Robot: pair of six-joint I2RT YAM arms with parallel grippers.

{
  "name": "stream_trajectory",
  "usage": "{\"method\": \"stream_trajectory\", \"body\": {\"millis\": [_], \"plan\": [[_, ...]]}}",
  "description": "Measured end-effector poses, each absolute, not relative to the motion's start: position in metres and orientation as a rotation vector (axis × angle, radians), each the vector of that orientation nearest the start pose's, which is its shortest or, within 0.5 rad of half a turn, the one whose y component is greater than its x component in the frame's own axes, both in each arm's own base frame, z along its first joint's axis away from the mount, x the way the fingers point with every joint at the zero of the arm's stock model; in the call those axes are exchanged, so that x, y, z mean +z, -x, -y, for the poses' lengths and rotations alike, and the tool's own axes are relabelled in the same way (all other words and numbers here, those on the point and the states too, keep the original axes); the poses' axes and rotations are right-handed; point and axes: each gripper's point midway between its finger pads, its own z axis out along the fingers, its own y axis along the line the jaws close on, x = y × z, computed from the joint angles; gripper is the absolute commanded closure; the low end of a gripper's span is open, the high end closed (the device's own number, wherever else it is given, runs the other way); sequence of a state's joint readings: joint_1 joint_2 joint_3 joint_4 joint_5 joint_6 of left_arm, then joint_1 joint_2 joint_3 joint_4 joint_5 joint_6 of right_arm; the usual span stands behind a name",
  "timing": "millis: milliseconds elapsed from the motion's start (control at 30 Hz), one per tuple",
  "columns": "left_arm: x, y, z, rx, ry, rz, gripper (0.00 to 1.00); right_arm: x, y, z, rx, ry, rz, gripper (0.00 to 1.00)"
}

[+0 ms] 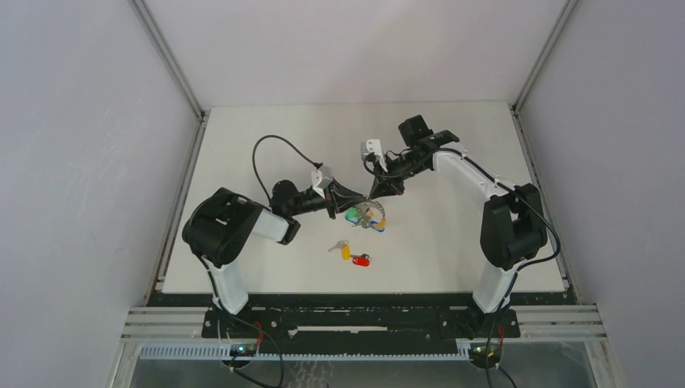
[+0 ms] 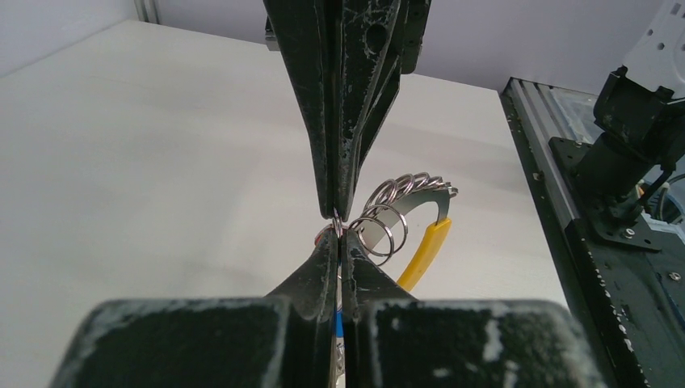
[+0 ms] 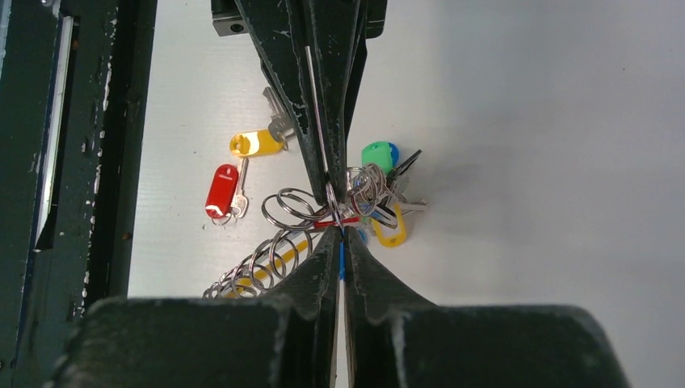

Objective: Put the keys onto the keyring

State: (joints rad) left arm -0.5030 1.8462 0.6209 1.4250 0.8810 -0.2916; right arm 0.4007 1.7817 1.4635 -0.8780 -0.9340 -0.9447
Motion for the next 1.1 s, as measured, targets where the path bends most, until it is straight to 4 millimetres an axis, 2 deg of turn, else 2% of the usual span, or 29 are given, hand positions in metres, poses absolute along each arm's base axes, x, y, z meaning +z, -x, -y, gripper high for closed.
{"method": "stream_trajectory", "body": {"millis": [467, 733, 867, 1100], "plan": [[0.155, -0.295, 0.321, -1.201, -0.894, -1.282, 1.00, 0.139, -0.303, -0.255, 0.997, 1.611, -1.766, 1.00], [0.162, -0.297, 0.320, -1.180, -0.883, -1.265, 1.00, 0.148, -0.304, -0.254, 0.957, 1.604, -1.746, 1.00], [0.162, -0.298, 0.320, -1.178, -0.880, -1.264, 1.00, 0.146, -0.301, -0.258, 0.953, 1.619, -1.745, 0.81], [0.165, -0.297, 0.320, -1.176, -0.881, -1.256, 1.00, 0.149, -0.309, -0.254, 0.949, 1.591, -1.730, 0.77]]}}
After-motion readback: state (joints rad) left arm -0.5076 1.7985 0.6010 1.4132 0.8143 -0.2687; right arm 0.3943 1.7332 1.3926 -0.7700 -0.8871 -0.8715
